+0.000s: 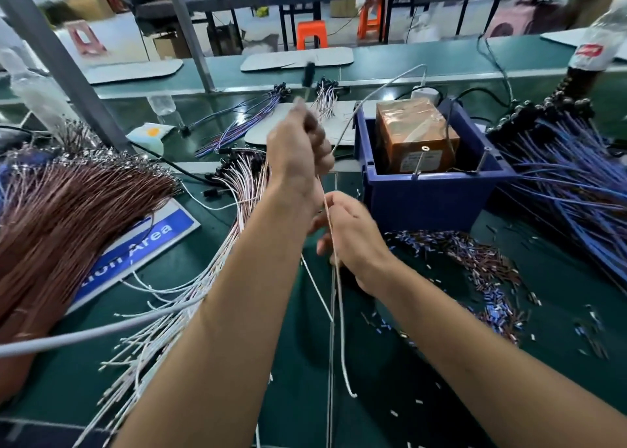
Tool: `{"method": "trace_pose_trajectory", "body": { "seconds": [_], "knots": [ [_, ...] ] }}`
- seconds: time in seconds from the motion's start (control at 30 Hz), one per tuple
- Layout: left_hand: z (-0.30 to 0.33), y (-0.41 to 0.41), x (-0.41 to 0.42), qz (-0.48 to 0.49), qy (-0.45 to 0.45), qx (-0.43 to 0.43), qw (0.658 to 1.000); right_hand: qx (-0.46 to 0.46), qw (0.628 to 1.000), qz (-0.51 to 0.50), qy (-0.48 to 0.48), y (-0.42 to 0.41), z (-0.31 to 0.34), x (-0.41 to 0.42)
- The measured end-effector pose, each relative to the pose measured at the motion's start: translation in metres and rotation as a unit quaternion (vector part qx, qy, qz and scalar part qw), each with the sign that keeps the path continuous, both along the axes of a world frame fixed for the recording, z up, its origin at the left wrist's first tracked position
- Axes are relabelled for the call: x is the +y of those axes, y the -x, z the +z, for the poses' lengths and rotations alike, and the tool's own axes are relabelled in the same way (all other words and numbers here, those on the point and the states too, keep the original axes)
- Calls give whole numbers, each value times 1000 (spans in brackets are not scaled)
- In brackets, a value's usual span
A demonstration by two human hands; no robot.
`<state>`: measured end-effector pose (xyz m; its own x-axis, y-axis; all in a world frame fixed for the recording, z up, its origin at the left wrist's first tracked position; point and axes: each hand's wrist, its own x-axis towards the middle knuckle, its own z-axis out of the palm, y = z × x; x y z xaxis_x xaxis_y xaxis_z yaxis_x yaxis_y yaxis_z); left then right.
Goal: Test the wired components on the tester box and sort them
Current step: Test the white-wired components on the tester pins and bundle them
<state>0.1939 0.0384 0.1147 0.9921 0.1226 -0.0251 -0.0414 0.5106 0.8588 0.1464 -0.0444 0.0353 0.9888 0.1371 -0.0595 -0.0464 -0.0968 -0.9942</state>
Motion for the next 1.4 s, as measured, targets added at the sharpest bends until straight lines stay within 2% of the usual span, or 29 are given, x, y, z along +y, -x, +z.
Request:
{"method": "trace_pose_trajectory", "body": {
  "seconds": [0.13,0.23,0.3,0.37,0.47,0.53,0.6,0.67,0.7,0.8,0.9,0.93,1.0,1.23,1.4],
  "knots": [
    [24,3,0,-21,228,9,973,-66,975,81,-195,11,17,-26],
    [25,6,-4,-25,286,32,957,-135,943,138,-272,18,29,-55],
    [15,12,-14,-14,307,61,950,-189,942,132,-243,20,33,-72],
    [2,20,-25,-9,319,78,944,-229,956,69,-169,21,32,-83],
    [-15,37,-42,-36,318,72,945,-217,966,-32,-136,23,23,-102],
    [-25,48,-48,-43,281,26,958,-201,968,-60,-137,24,17,-117],
    [-35,59,-56,-45,190,-37,980,-201,971,-64,-113,26,12,-133],
    [-48,69,-68,-26,33,-111,993,-204,973,-67,-81,27,9,-147],
    [-55,73,-74,-2,-71,-150,986,-202,974,-70,-67,27,7,-152],
    [-76,76,-90,41,-340,-241,908,-202,976,-80,-30,26,1,-163],
    [-91,70,-95,59,-500,-309,806,-198,977,-84,-17,25,-10,-172],
    [-96,68,-95,61,-524,-321,786,-193,977,-86,-16,24,-13,-174],
    [-104,66,-93,42,-536,-327,777,-192,978,-85,-7,23,-19,-177],
    [-119,64,-84,-30,-460,-268,846,-193,978,-82,1,20,-30,-178],
    [-118,64,-85,-54,-423,-219,878,-195,975,-105,5,21,-31,-180]
  ]
}}
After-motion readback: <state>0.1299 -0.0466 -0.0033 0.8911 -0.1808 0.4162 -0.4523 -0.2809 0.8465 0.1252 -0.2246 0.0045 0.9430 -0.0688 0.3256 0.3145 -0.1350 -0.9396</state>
